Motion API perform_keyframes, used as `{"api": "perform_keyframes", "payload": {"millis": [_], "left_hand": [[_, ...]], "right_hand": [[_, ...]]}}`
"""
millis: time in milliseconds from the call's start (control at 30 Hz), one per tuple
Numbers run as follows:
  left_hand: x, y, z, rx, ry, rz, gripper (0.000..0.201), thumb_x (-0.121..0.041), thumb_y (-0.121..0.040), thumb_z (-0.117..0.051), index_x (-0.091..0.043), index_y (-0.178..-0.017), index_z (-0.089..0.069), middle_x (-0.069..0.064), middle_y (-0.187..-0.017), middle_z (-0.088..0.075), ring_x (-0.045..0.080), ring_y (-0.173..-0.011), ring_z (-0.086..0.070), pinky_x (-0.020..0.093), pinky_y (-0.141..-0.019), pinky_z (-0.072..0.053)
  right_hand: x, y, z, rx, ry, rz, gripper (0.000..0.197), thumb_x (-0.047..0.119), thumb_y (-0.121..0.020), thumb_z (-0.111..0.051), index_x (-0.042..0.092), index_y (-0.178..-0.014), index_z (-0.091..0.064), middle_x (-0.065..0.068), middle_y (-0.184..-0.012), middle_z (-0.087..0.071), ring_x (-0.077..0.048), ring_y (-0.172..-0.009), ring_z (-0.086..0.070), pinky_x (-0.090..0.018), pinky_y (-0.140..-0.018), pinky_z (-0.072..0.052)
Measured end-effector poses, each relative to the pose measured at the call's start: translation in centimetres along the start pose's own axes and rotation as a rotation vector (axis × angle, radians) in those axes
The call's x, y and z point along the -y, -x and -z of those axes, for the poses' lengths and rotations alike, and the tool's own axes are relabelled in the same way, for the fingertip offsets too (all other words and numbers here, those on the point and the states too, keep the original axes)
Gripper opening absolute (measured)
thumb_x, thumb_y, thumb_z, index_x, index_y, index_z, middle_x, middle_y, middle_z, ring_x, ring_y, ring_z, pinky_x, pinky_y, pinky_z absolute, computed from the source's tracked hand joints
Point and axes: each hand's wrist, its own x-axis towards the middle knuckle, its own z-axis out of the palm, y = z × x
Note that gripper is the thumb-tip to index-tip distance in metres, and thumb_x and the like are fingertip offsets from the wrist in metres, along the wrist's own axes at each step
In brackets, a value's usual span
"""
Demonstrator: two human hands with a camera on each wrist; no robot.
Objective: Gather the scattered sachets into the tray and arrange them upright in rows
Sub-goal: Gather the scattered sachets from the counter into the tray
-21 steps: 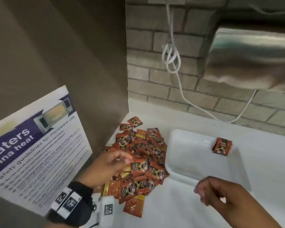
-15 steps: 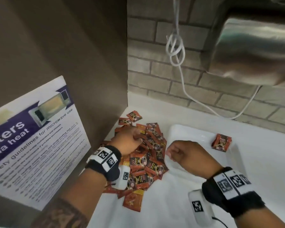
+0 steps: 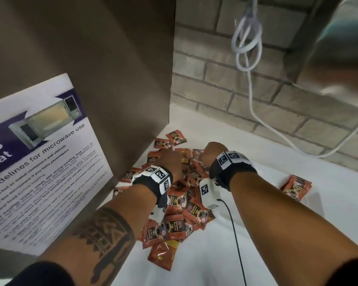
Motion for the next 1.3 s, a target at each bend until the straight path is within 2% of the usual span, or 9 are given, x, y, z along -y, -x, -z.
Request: {"api": "perform_keyframes", "payload": {"millis": [133,233,333,500,600,733,900,1133,1300], "left_hand": [[0.2,0.2,0.3,-0.013,0.09,0.018,0.028,-0.014,-0.083,-0.078,-0.007,-0.108,-0.068,0.009,-0.107,-0.071,0.023,-0.098,-0.068,0.03,-0.084,-0.057],[0.3,0.3,0.6,-0.024,0.154,0.023,0.04,-0.013,-0.082,-0.08,-0.007,-0.119,-0.064,0.009,-0.116,-0.069,0.025,-0.107,-0.066,0.03,-0.09,-0.053],[0.6,-0.2,0.6,-0.032,0.206,0.038,0.058,-0.015,-0.077,-0.085,-0.008,-0.127,-0.056,0.012,-0.125,-0.063,0.028,-0.115,-0.061,0.031,-0.09,-0.05],[0.9,-0.8,1.1,0.004,0.261,0.071,0.076,-0.018,-0.073,-0.088,-0.012,-0.137,-0.048,0.01,-0.132,-0.06,0.028,-0.119,-0.059,0.033,-0.096,-0.05],[1.0,-0.7,1.4,0.02,0.267,0.041,0.066,-0.019,-0.07,-0.09,-0.015,-0.128,-0.06,0.005,-0.126,-0.065,0.025,-0.115,-0.061,0.03,-0.092,-0.05],[1.7,-0.6,1.3,0.034,0.364,0.03,0.047,-0.007,-0.067,-0.088,-0.024,-0.106,-0.07,-0.004,-0.116,-0.067,0.017,-0.102,-0.062,0.028,-0.082,-0.053],[2.1,-0.2,2.0,0.041,0.401,0.0,0.037,-0.01,-0.079,-0.08,-0.027,-0.111,-0.07,-0.004,-0.123,-0.065,0.017,-0.106,-0.063,0.032,-0.089,-0.054],[2.8,0.7,5.3,0.005,0.432,0.038,0.032,-0.004,-0.087,-0.068,-0.019,-0.116,-0.07,0.0,-0.11,-0.066,0.019,-0.081,-0.069,0.027,-0.061,-0.054],[3.5,2.0,6.4,-0.05,0.437,0.158,0.026,-0.006,-0.091,-0.057,-0.006,-0.115,-0.066,0.015,-0.108,-0.07,0.032,-0.098,-0.069,0.041,-0.087,-0.059]], "right_hand": [[1.0,-0.1,-0.9,0.015,0.089,-0.013,0.021,0.027,-0.081,-0.068,0.018,-0.098,-0.061,-0.008,-0.11,-0.066,-0.032,-0.106,-0.064,-0.048,-0.101,-0.05],[1.2,0.2,-1.0,0.08,0.237,-0.023,0.056,0.015,-0.08,-0.068,0.015,-0.133,-0.05,-0.011,-0.129,-0.054,-0.034,-0.126,-0.052,-0.052,-0.111,-0.039],[1.4,-0.6,-1.3,0.081,0.208,-0.089,0.066,0.017,-0.082,-0.069,0.011,-0.14,-0.036,-0.013,-0.138,-0.044,-0.035,-0.134,-0.041,-0.053,-0.115,-0.028],[1.3,-3.0,-2.1,-0.025,-0.107,-0.182,0.063,0.017,-0.081,-0.07,0.005,-0.133,-0.036,-0.014,-0.124,-0.06,-0.037,-0.118,-0.059,-0.053,-0.109,-0.038],[0.4,-3.8,-2.1,-0.067,-0.098,-0.087,0.017,0.022,-0.08,-0.071,0.015,-0.089,-0.058,-0.006,-0.096,-0.067,-0.029,-0.093,-0.068,-0.036,-0.078,-0.055],[-0.4,-3.4,-0.8,-0.061,-0.124,0.027,0.033,0.036,-0.086,-0.07,0.019,-0.062,-0.056,0.005,-0.062,-0.057,-0.01,-0.056,-0.054,-0.021,-0.048,-0.034],[-1.0,-1.7,1.8,-0.157,-0.139,0.078,0.025,0.029,-0.088,-0.069,0.014,-0.07,-0.059,-0.001,-0.073,-0.061,-0.017,-0.063,-0.053,-0.022,-0.049,-0.034],[-0.8,-0.2,2.0,0.26,0.089,0.114,0.031,0.048,-0.077,-0.076,0.021,-0.071,-0.063,0.005,-0.071,-0.066,-0.016,-0.065,-0.061,-0.026,-0.058,-0.044],[0.2,0.0,-0.6,0.257,0.238,0.122,0.023,0.041,-0.074,-0.073,0.023,-0.07,-0.06,0.004,-0.075,-0.067,-0.017,-0.068,-0.063,-0.027,-0.061,-0.045]]}}
